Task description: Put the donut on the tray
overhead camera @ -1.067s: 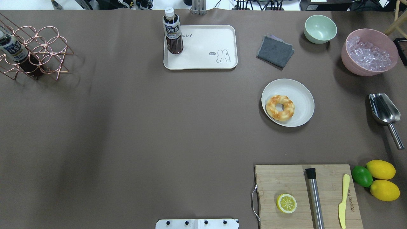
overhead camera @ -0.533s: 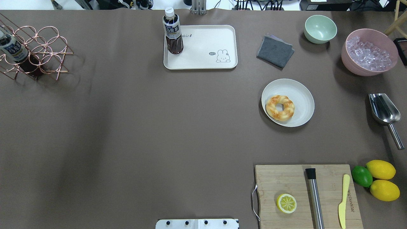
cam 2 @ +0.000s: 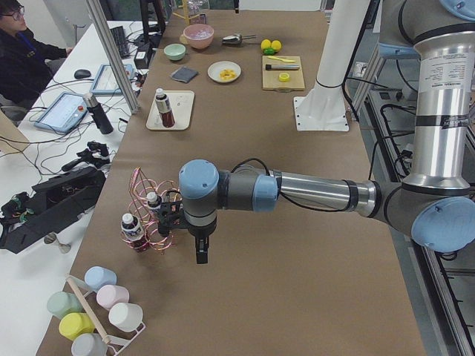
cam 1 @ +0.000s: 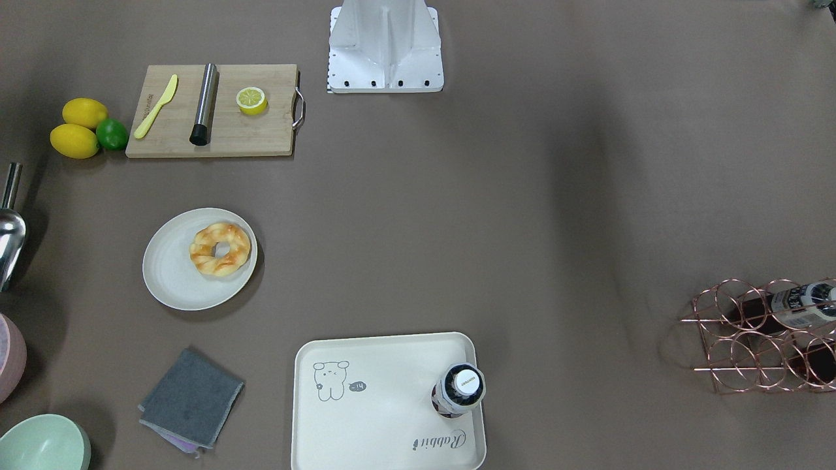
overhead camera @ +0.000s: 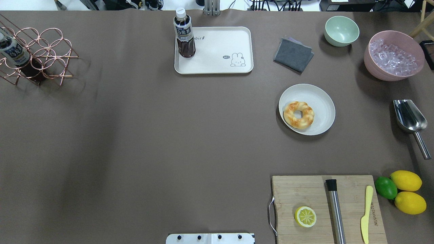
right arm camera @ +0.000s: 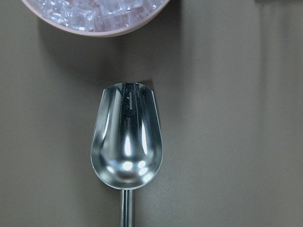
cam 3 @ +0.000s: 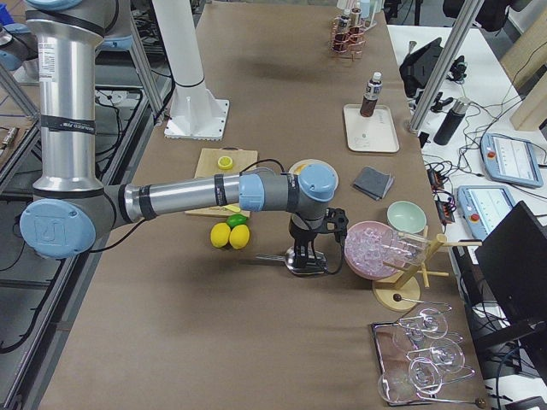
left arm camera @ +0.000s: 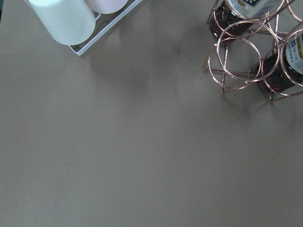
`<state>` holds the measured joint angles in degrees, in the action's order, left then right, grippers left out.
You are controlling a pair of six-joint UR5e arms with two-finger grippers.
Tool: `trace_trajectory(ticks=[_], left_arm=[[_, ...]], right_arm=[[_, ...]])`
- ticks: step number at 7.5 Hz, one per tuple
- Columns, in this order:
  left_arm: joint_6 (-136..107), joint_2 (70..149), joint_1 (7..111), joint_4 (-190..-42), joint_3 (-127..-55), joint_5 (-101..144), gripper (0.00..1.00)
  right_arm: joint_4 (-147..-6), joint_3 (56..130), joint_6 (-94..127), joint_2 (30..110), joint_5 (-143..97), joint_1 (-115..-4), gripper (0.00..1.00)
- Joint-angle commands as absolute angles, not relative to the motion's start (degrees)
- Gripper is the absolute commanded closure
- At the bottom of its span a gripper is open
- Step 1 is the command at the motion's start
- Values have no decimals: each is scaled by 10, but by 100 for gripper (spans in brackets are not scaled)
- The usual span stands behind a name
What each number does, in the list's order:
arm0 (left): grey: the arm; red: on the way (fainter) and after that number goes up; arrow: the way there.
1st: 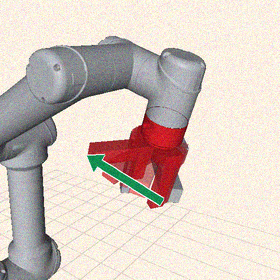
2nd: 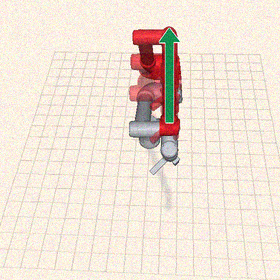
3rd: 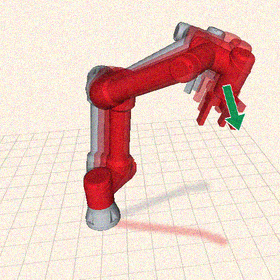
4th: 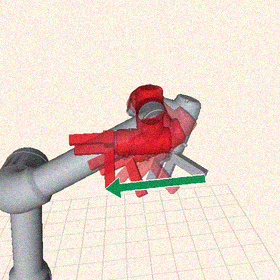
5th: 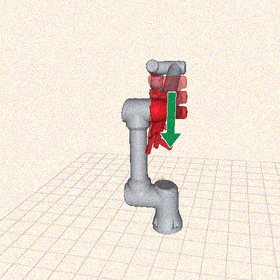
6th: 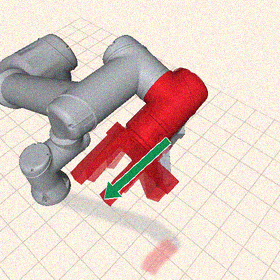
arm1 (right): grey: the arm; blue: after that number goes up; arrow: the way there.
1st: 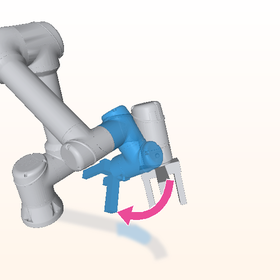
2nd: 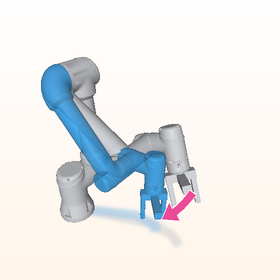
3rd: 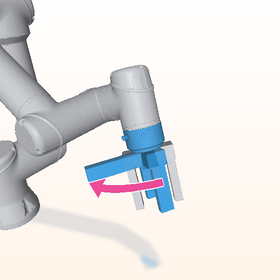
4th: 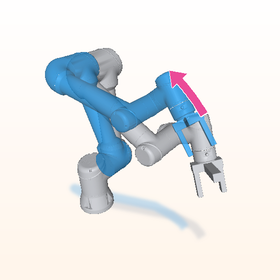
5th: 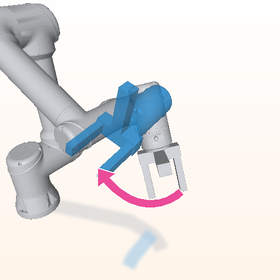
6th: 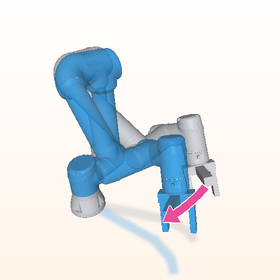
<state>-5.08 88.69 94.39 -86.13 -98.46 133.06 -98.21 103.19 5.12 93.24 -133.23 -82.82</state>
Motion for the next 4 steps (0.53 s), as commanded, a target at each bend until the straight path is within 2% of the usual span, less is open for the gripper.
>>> trace_trajectory(ticks=[1, 4], left_arm=[[-51, 888, 944, -861, -984, 1331, 2], [-51, 891, 944, -861, -984, 1331, 2]], right_arm=[[-983, 1034, 50, 930, -1340, -828, 0], [-1001, 1036, 55, 926, -1340, -818, 0]])
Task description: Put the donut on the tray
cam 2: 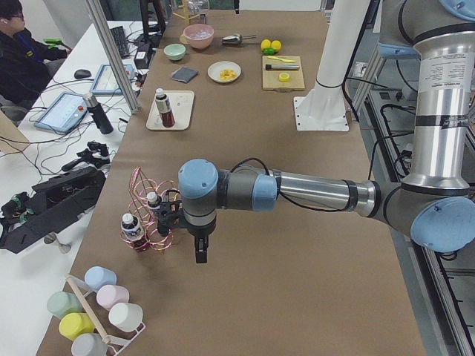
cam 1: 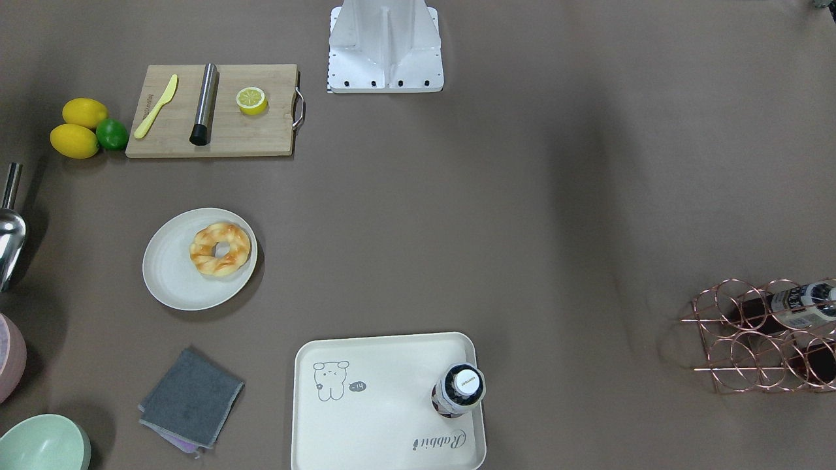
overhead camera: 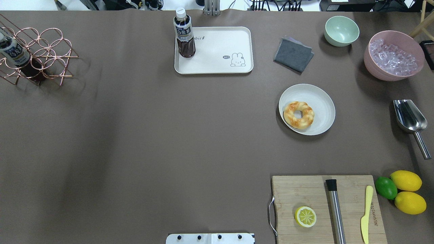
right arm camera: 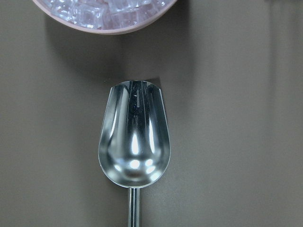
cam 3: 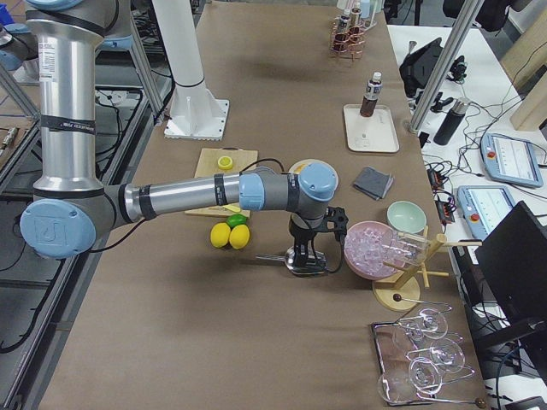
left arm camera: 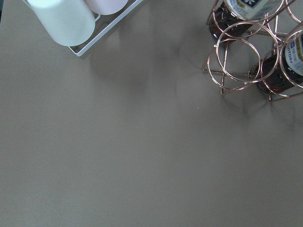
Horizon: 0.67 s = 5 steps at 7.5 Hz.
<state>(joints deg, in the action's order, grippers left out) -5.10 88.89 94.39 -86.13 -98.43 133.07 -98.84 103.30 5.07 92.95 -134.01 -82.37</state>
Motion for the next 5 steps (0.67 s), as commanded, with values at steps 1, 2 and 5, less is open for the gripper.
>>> trace_trajectory(ticks=[1, 2, 5], left_arm=[[-51, 891, 944, -861, -984, 1331, 2], [-51, 891, 944, -862, -984, 1331, 2], [-51, 891, 942, -862, -984, 1332, 2]], right_arm=[[-1003, 1042, 56, 918, -1348, -817, 0], [-1015, 1042, 55, 918, -1354, -817, 1], [-1011, 1082, 127, 916, -1348, -783, 2]])
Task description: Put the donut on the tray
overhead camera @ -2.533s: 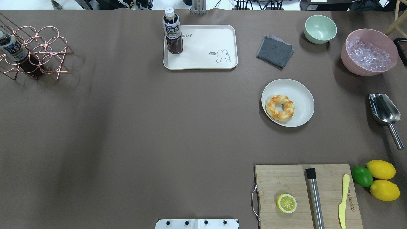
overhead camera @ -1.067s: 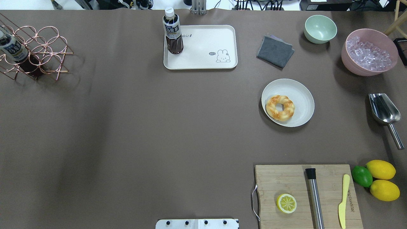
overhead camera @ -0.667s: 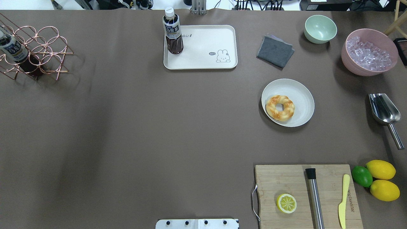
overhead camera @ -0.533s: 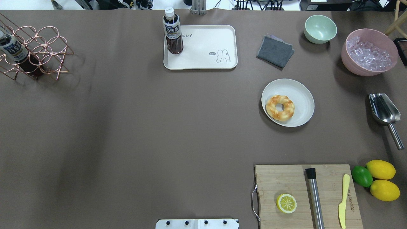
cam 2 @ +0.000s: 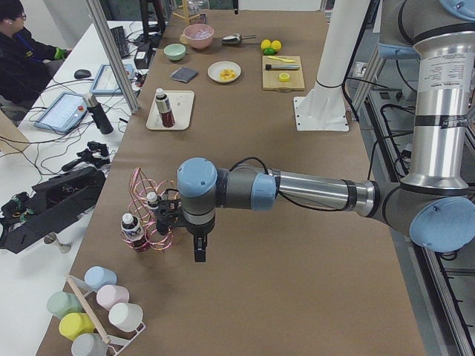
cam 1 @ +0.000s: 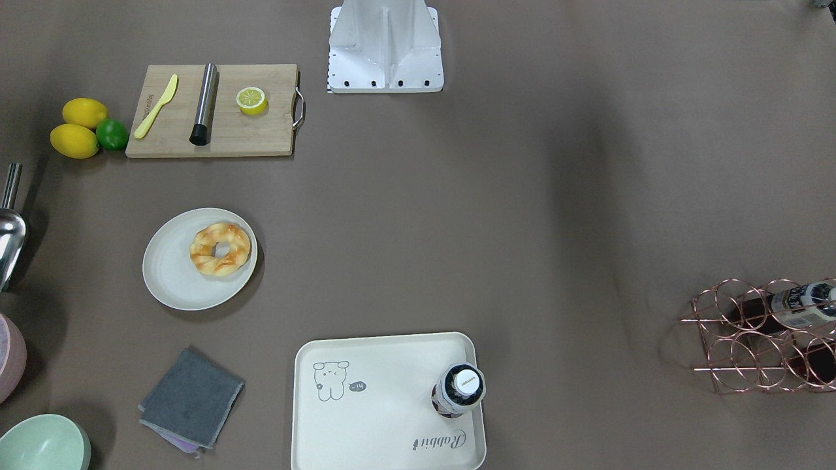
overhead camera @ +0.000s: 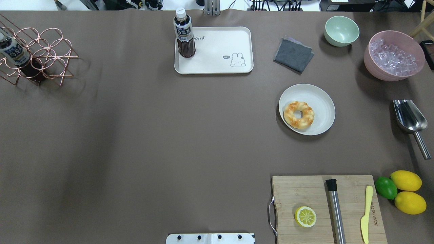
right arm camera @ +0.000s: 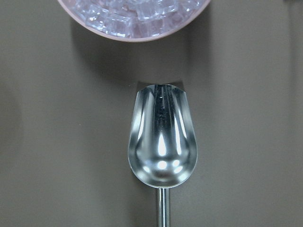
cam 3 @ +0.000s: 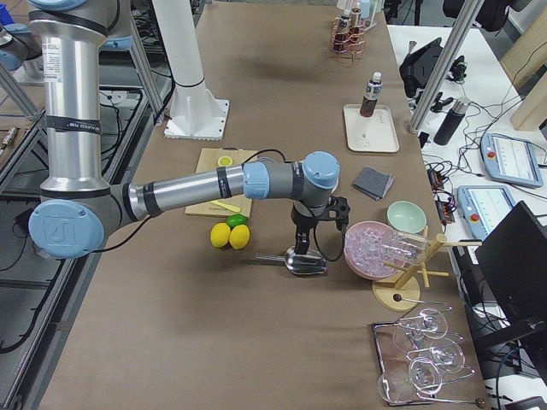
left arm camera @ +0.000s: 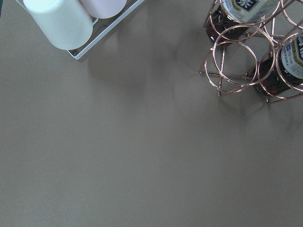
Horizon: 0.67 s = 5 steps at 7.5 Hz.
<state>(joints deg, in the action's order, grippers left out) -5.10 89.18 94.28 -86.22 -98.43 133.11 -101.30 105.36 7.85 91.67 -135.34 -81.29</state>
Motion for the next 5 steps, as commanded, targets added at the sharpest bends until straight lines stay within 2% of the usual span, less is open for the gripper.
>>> trace_trajectory(ticks=[1, 5], left_arm=[[-51, 891, 941, -863, -984, 1332, 2], [-51, 893, 941, -865, -982, 1331, 2]], right_arm=[[-1007, 1091, 146, 910, -1350, -759, 2], [-928, 1074, 275, 851, -1353, -654, 2]])
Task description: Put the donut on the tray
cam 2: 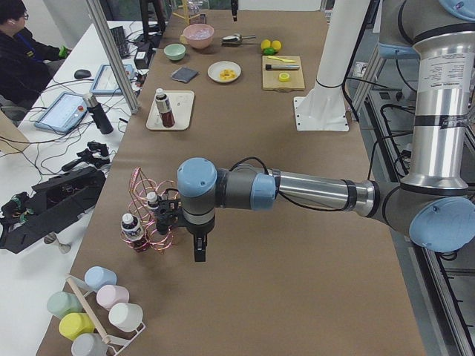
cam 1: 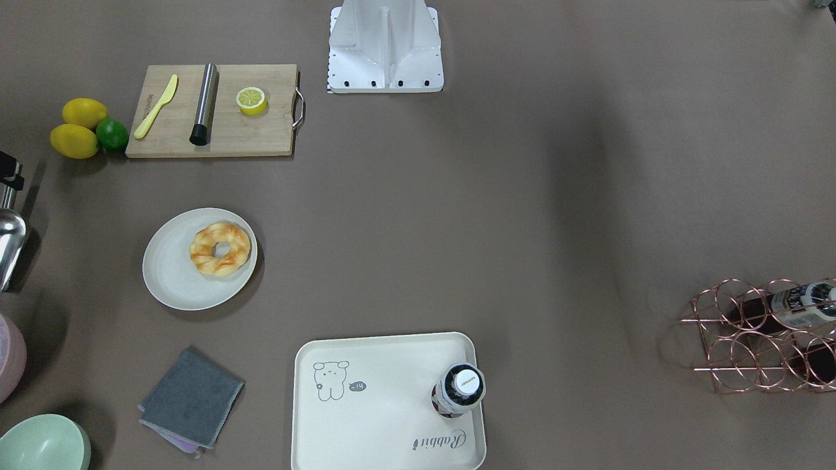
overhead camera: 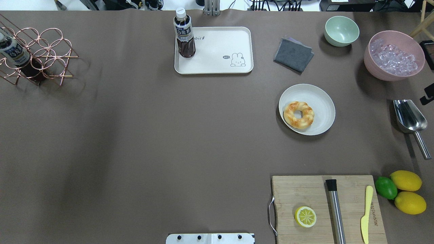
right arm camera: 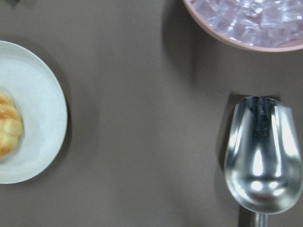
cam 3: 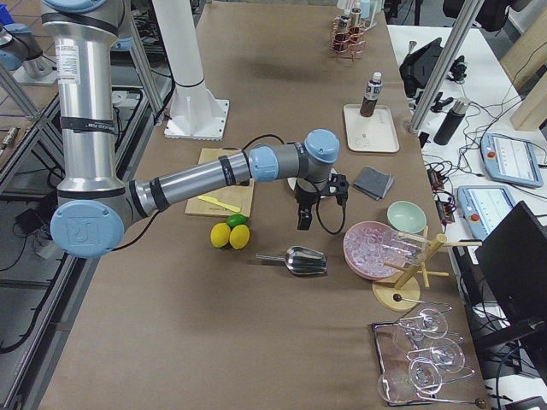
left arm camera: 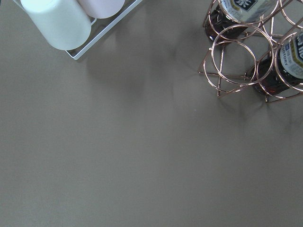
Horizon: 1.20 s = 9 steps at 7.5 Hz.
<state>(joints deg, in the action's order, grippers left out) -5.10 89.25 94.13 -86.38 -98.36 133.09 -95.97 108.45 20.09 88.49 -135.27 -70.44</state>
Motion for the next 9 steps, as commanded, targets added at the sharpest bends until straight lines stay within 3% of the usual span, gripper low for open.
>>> trace_trajectory(ticks=[1, 4, 7, 9], left_arm=[[-51, 895, 940, -866, -980, 1332, 2], [-51, 896, 940, -865, -980, 1332, 2], [-51, 895, 940, -865, -981, 1331, 2], [-51, 894, 940, -865, -981, 1332, 2]], right_arm=[[-928, 1065, 299, 823, -1353, -623, 2], [-901, 992, 305, 766, -1345, -572, 1], [-616, 848, 430, 770, -1338, -555, 1], [-589, 832, 456, 765, -1321, -543, 2]])
